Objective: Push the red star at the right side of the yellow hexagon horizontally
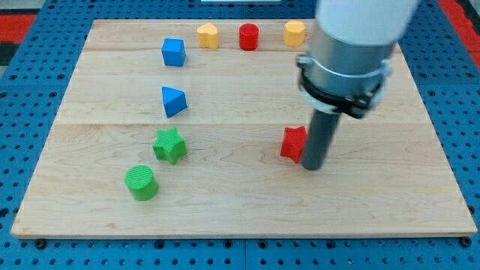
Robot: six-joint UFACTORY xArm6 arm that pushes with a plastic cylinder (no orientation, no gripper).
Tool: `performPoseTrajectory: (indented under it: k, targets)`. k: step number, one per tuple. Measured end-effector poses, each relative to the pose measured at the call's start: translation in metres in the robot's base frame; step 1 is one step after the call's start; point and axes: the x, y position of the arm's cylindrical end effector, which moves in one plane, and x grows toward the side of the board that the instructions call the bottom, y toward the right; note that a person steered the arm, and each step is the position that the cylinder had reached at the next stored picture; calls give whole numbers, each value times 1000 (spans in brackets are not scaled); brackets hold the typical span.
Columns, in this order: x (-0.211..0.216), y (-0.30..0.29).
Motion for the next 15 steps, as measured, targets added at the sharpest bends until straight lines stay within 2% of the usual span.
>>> performPoseTrajectory:
  k: [2,3,5,8,11,14,15]
  targets:
    - [-31,-27]
    - [-31,-80]
    - [-43,-55]
    - [-109,-13]
    - [-185,2]
    - [-233,86]
    - [-241,91]
